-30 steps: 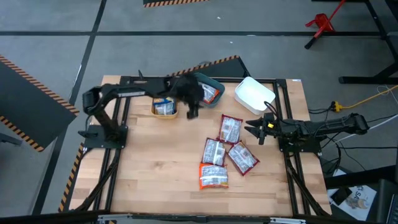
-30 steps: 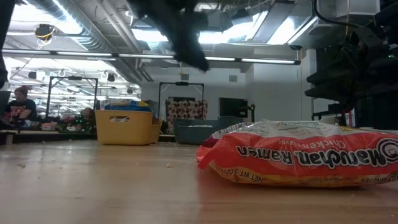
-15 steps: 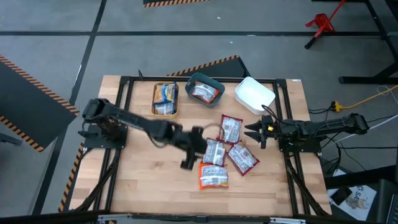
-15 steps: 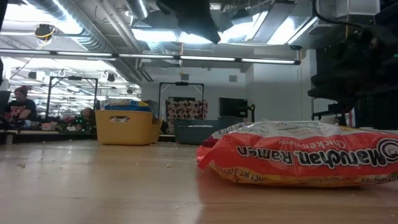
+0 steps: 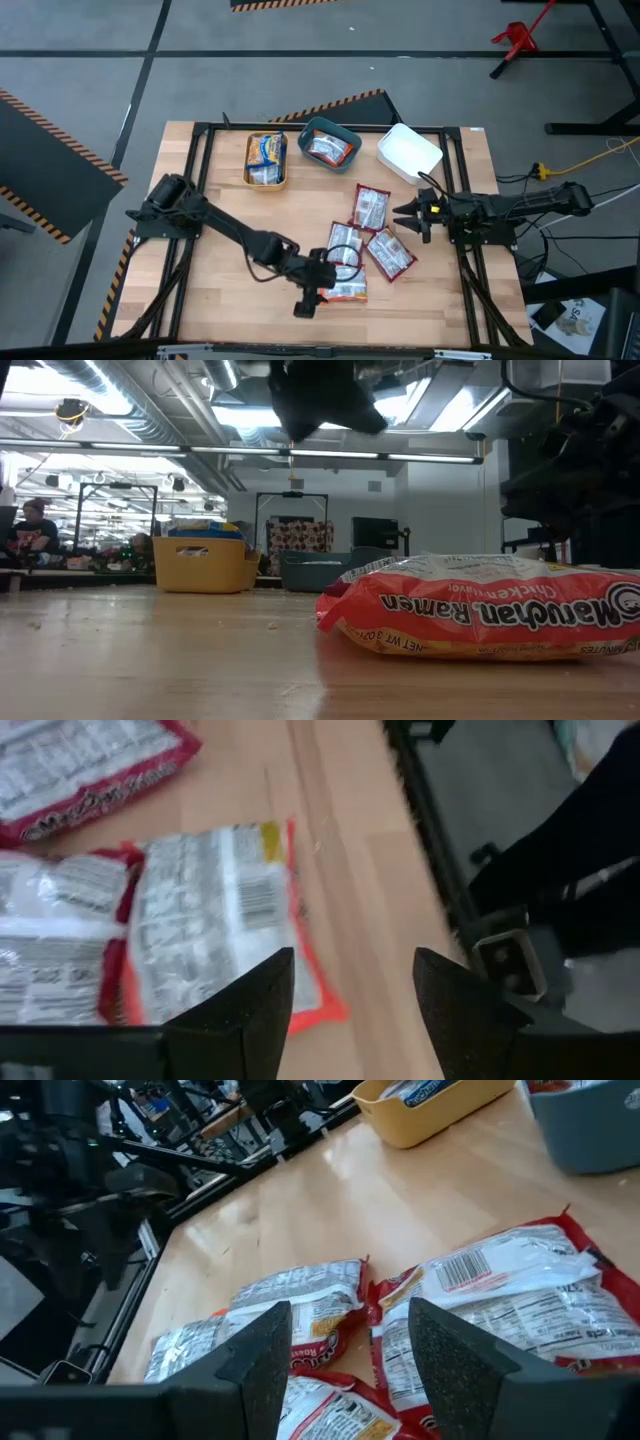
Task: Sort Maruchan noodles
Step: Put the orange noodle pack into the blue bin
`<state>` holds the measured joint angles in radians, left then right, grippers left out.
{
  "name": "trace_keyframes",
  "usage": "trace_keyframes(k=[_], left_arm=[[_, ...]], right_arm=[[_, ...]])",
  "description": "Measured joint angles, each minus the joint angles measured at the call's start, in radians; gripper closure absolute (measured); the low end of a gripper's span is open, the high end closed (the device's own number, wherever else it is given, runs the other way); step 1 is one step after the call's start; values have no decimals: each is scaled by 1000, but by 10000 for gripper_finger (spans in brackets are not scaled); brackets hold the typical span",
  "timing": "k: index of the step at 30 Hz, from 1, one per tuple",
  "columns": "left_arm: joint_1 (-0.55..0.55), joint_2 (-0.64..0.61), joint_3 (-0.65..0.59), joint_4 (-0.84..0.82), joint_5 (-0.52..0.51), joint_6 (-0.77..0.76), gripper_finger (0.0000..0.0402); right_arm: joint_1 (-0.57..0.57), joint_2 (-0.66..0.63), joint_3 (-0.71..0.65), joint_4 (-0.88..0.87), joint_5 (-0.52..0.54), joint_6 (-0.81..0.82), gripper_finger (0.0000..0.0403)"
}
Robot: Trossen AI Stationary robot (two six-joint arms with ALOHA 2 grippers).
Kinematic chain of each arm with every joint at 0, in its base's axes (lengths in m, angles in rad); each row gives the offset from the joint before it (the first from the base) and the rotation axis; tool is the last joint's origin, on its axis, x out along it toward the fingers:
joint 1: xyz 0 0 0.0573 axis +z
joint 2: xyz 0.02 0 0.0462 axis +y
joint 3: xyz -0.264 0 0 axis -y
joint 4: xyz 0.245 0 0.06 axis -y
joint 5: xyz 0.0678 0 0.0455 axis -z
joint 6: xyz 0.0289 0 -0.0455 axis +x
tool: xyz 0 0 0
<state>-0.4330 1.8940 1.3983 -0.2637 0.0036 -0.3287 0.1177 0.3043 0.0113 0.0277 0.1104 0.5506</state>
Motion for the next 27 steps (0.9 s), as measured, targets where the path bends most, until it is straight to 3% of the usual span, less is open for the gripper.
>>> trace_keyframes(k=[5, 11, 19, 27], left_arm=[[-41, -1, 0, 56, -91, -52, 181], [-57, 52, 1, 123, -280, -150, 172], [-75, 208, 110, 124, -304, -159, 173], [-89, 307, 188, -4, -417, -149, 173]], right_arm=[[0, 1, 0, -7, -36, 1, 212], [0, 1, 0, -14, -83, -61, 212], [0, 1, 0, -20, -122, -62, 212], [0, 1, 0, -20, -122, -61, 212]])
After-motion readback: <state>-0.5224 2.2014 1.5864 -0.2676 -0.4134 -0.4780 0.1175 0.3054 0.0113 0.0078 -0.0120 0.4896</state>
